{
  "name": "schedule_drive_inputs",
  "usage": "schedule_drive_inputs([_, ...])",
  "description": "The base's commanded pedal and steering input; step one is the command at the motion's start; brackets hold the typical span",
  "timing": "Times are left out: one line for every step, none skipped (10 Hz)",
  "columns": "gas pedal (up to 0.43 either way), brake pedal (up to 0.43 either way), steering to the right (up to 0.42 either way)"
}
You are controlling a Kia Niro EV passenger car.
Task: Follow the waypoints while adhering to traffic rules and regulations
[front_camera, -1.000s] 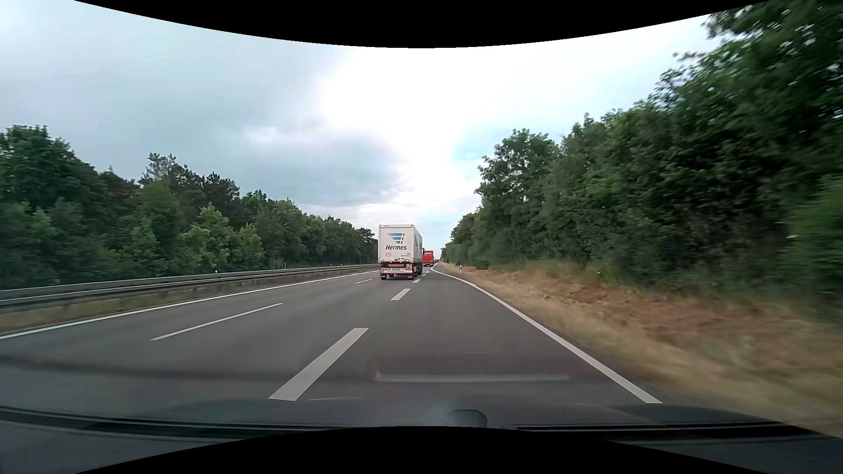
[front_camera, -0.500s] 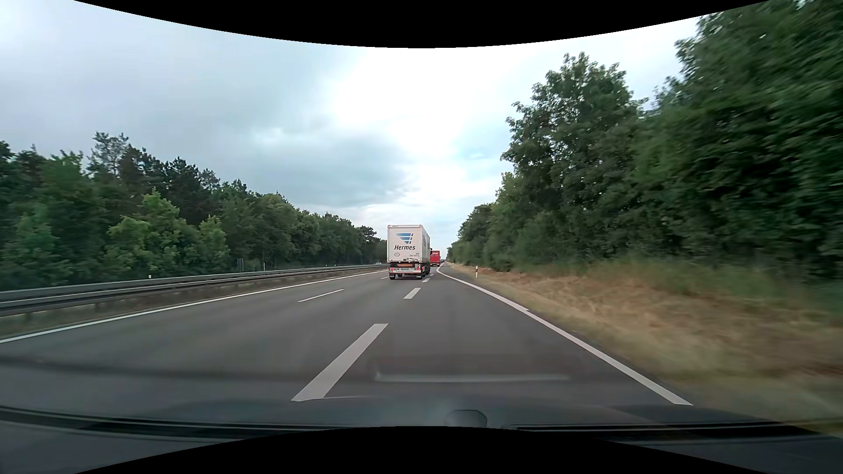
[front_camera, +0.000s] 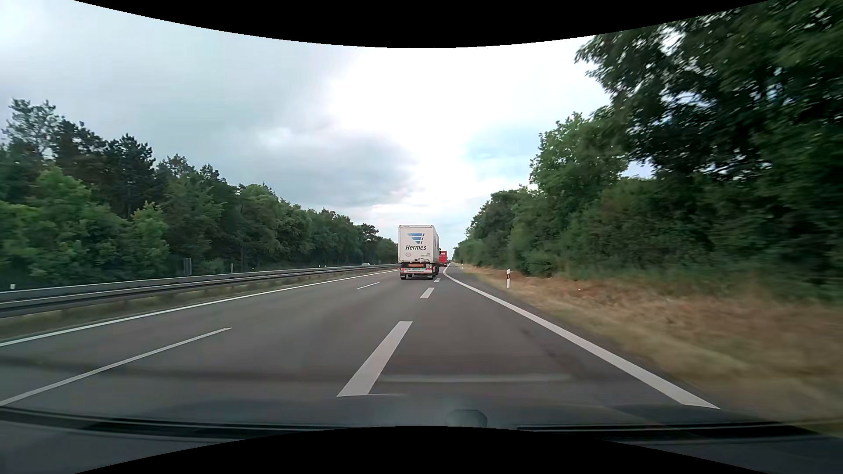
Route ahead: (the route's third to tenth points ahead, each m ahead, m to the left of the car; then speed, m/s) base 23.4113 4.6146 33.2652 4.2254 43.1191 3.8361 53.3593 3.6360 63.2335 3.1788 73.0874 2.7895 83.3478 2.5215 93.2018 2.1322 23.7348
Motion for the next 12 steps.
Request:
schedule_drive_inputs([0.378,0.000,-0.010])
schedule_drive_inputs([0.378,0.000,-0.010])
schedule_drive_inputs([0.370,0.000,-0.010])
schedule_drive_inputs([0.350,0.000,-0.010])
schedule_drive_inputs([0.339,0.000,-0.010])
schedule_drive_inputs([0.331,0.000,-0.007])
schedule_drive_inputs([0.331,0.000,-0.005])
schedule_drive_inputs([0.331,0.000,-0.003])
schedule_drive_inputs([0.311,0.000,0.000])
schedule_drive_inputs([0.287,0.000,0.003])
schedule_drive_inputs([0.280,0.000,0.003])
schedule_drive_inputs([0.268,0.000,0.005])
